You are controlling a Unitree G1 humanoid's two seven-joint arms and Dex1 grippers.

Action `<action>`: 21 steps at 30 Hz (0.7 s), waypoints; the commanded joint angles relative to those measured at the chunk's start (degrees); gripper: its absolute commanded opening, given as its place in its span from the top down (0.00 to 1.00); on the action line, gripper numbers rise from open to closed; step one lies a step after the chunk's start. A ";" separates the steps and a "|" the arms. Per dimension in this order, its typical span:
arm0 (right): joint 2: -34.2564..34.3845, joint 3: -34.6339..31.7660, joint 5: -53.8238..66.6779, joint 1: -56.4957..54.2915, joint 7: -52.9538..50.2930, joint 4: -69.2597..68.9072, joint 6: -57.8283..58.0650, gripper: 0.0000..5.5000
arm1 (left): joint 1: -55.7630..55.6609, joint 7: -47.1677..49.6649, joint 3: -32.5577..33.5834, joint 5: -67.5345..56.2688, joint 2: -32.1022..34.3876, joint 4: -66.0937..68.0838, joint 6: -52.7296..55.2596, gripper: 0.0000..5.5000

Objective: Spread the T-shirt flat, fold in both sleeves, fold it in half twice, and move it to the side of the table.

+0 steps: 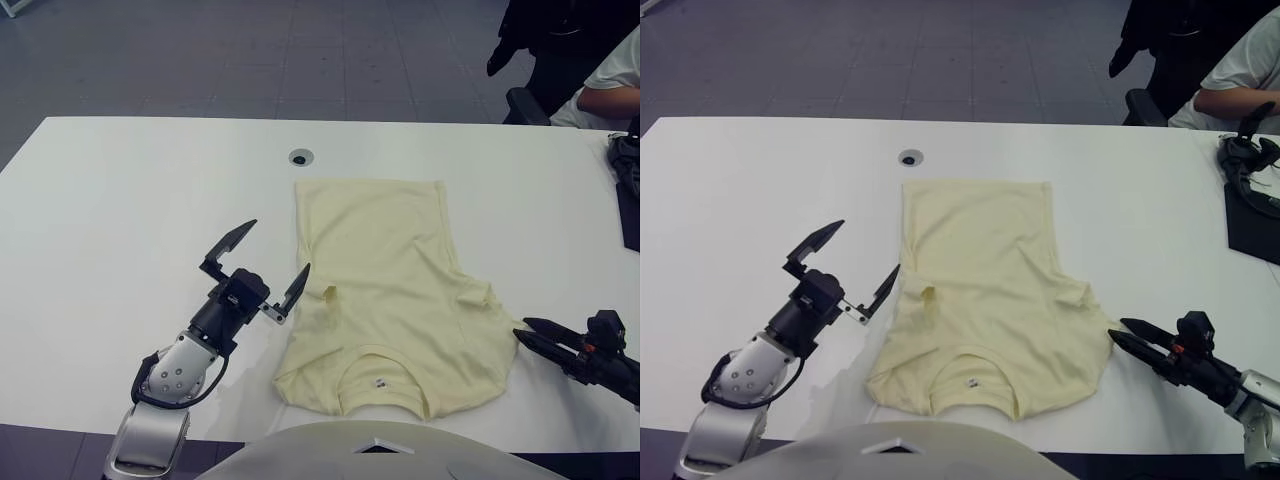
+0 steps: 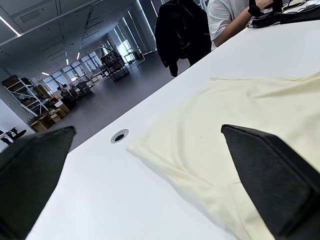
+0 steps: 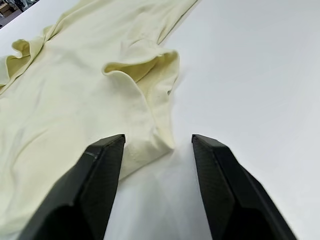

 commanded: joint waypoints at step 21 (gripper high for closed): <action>4.56 -0.97 11.36 2.86 3.81 -18.32 10.79 0.99 | 0.14 -1.03 -1.14 0.84 0.01 3.47 -2.04 0.02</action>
